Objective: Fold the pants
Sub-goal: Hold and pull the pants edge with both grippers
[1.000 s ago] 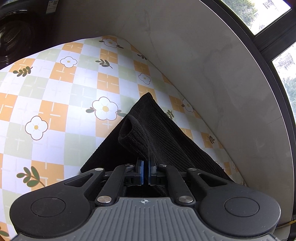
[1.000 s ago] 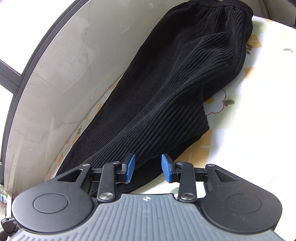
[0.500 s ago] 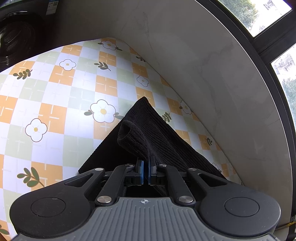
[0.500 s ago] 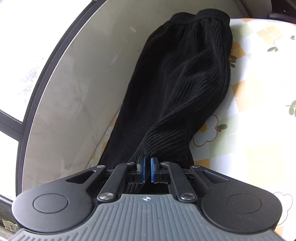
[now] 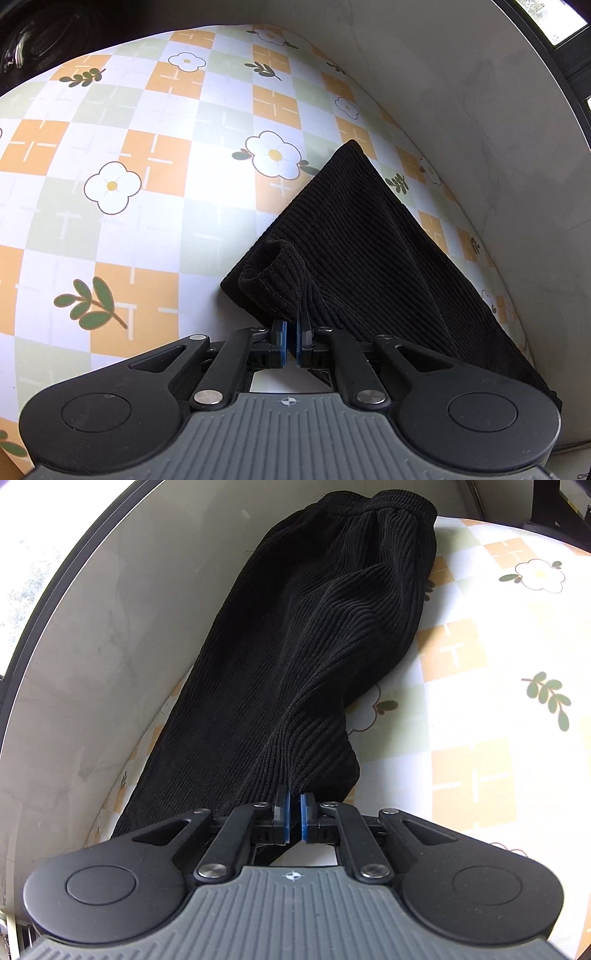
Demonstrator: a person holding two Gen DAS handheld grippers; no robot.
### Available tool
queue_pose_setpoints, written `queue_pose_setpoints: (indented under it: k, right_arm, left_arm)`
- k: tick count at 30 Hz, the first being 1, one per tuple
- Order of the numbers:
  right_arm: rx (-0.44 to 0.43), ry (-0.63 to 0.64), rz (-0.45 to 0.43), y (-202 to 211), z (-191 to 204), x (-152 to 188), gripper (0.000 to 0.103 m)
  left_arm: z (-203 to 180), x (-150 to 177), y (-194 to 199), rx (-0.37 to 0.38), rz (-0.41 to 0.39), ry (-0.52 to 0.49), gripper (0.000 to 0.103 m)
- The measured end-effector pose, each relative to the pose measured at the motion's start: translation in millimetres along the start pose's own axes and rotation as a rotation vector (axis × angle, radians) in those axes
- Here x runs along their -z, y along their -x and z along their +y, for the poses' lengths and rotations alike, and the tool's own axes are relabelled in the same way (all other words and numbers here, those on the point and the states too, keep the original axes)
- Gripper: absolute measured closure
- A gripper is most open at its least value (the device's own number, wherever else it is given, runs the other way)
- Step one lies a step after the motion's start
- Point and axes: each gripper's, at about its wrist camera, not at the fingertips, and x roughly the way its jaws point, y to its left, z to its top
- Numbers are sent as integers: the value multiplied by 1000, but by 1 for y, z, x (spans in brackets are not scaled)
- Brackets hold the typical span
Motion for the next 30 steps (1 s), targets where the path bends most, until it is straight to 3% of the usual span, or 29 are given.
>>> queue_pose_setpoints:
  k: [5, 9, 12, 18, 21, 24, 26, 28, 30]
  right_arm:
    - [11, 9, 4, -4, 4, -1, 97]
    - [33, 71, 2, -2, 9, -3, 85]
    - [44, 128, -13, 4, 13, -3, 84]
    - [85, 174, -13, -1, 19, 1, 81]
    - [81, 177, -26, 2, 22, 2, 81]
    - [78, 161, -32, 2, 20, 0, 81]
    - [78, 145, -21, -1, 19, 1, 81]
    - [72, 137, -12, -2, 19, 2, 81]
    - [80, 150, -12, -1, 20, 4, 81]
  left_arm:
    - [5, -1, 0, 6, 15, 31, 97]
    - [3, -3, 0, 5, 10, 13, 96]
    - [3, -4, 4, 13, 0, -3, 92]
    - [1, -6, 2, 12, 7, 4, 97]
    - [-13, -13, 20, 57, -54, -43, 98]
    - [-39, -31, 48, 181, -151, -122, 98]
    - [-52, -39, 61, 215, -217, -178, 98]
    - [-40, -39, 49, 176, -181, -126, 98]
    - [-17, -32, 24, 101, -90, -54, 98]
